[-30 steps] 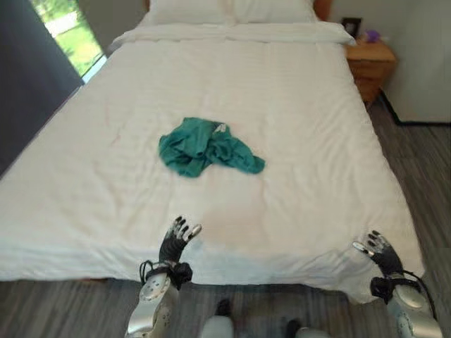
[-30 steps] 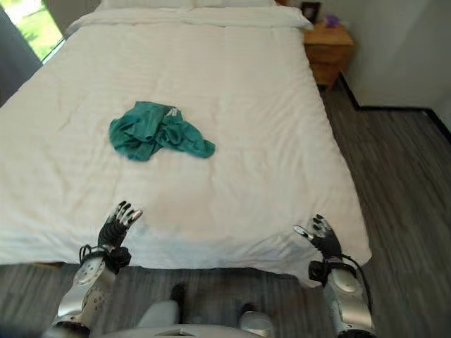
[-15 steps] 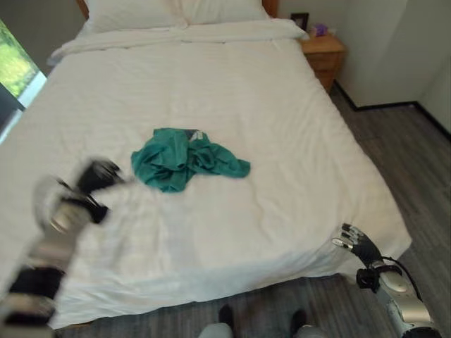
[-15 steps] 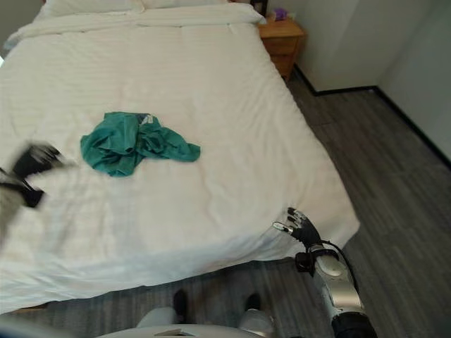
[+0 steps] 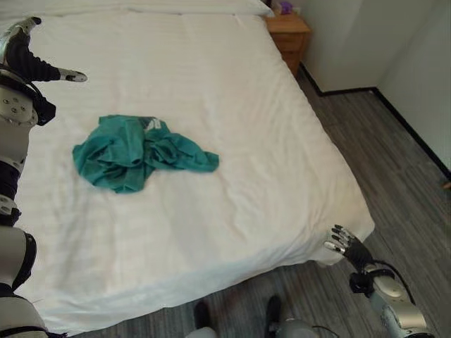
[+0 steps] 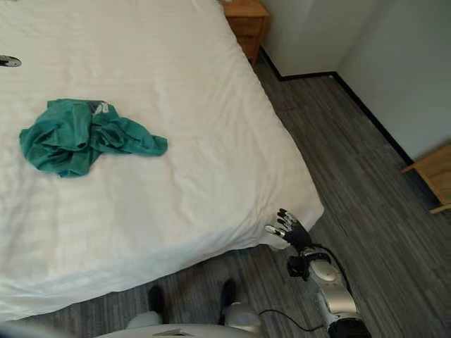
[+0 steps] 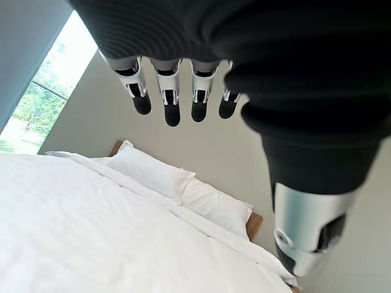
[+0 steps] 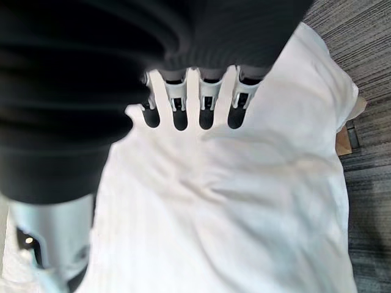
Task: Pick up bed clothes into laundry basket.
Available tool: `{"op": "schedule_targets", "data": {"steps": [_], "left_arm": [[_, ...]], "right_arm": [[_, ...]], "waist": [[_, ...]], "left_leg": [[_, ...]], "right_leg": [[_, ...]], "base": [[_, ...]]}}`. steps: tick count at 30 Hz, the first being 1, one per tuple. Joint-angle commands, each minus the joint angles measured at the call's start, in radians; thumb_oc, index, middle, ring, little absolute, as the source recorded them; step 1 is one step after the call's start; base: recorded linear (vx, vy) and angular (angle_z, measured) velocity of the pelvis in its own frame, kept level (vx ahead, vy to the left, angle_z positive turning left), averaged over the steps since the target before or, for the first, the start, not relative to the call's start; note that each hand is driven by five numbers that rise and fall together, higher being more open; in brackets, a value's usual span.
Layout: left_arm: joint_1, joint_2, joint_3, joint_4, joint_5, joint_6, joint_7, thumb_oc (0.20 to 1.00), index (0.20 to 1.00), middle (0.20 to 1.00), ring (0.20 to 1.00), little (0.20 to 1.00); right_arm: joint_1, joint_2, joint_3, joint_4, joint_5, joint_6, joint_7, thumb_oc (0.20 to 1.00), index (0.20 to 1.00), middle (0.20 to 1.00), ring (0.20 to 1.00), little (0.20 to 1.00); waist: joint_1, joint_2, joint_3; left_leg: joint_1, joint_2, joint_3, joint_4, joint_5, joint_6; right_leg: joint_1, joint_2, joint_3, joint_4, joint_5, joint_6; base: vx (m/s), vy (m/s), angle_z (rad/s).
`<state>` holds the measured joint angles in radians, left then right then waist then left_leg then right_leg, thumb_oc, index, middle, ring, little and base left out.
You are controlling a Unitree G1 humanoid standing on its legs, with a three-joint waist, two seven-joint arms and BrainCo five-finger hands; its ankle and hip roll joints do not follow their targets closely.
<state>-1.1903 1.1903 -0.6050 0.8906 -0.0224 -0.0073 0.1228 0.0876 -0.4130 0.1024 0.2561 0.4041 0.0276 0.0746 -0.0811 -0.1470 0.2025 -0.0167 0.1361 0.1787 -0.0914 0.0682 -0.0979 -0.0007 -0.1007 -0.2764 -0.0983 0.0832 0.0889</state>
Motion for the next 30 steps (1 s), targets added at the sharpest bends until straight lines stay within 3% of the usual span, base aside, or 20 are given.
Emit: {"op": "schedule_targets", "data": {"steps": [1,7,12,20,21,30], "left_arm": [[-0.16,0.015,-0.033,0.079,0.06,-0.001,0.01,1.0,1.0,1.0,1.0,1.0],[-0.168,-0.01,-0.057,0.076,0.118,0.033,-0.022,1.0,1.0,1.0,1.0,1.0],[-0.075,-0.01,-0.024,-0.007,0.104,0.024,-0.071,1.0,1.0,1.0,1.0,1.0],[-0.006,-0.069,-0.06,-0.016,0.231,0.057,-0.137,1.0,1.0,1.0,1.0,1.0],[-0.002,-0.112,-0.07,0.029,0.321,0.085,-0.136,1.0,1.0,1.0,1.0,1.0],[-0.028,-0.206,-0.097,0.282,0.488,0.119,-0.1,1.0,1.0,1.0,1.0,1.0]], "right_arm": [[-0.045,-0.021,-0.024,-0.043,0.039,-0.052,0.002,1.0,1.0,1.0,1.0,1.0],[-0.032,-0.006,-0.033,-0.049,0.041,-0.044,-0.003,1.0,1.0,1.0,1.0,1.0],[-0.019,-0.001,-0.043,-0.052,0.032,-0.033,0.006,1.0,1.0,1.0,1.0,1.0],[-0.025,-0.011,-0.046,-0.058,0.023,-0.04,0.004,1.0,1.0,1.0,1.0,1.0],[-0.016,-0.014,-0.047,-0.062,0.018,-0.043,0.004,1.0,1.0,1.0,1.0,1.0],[0.018,-0.019,-0.026,-0.088,0.037,-0.065,0.006,1.0,1.0,1.0,1.0,1.0]], "waist": [[0.02,0.007,0.027],[0.02,-0.032,0.059],[0.025,-0.039,0.079],[0.008,-0.058,0.119],[0.002,-0.072,0.142],[-0.032,-0.127,0.15]], "left_leg": [[0.009,0.025,0.016,0.004,-0.027,-0.001],[-0.033,0.035,0.011,0.004,-0.018,-0.002],[-0.045,0.037,0.006,0.004,-0.02,-0.004],[-0.11,0.041,-0.022,0.004,0.002,-0.003],[-0.135,0.044,-0.036,0.004,0.01,-0.003],[-0.184,0.06,-0.052,0.004,0.021,-0.006]], "right_leg": [[-0.032,-0.061,-0.033,0.011,0.028,0.113],[-0.072,-0.052,-0.034,0.011,0.038,0.115],[-0.084,-0.046,-0.029,0.011,0.036,0.114],[-0.135,-0.039,-0.025,0.011,0.047,0.11],[-0.156,-0.034,-0.021,0.011,0.051,0.108],[-0.208,-0.013,-0.015,0.011,0.062,0.109]], "base": [[-0.01,-0.008,-0.03],[-0.01,-0.016,0.01],[0.0,0.0,0.01],[-0.04,-0.027,0.06],[-0.05,-0.057,0.02],[-0.03,-0.032,0.09]]}}
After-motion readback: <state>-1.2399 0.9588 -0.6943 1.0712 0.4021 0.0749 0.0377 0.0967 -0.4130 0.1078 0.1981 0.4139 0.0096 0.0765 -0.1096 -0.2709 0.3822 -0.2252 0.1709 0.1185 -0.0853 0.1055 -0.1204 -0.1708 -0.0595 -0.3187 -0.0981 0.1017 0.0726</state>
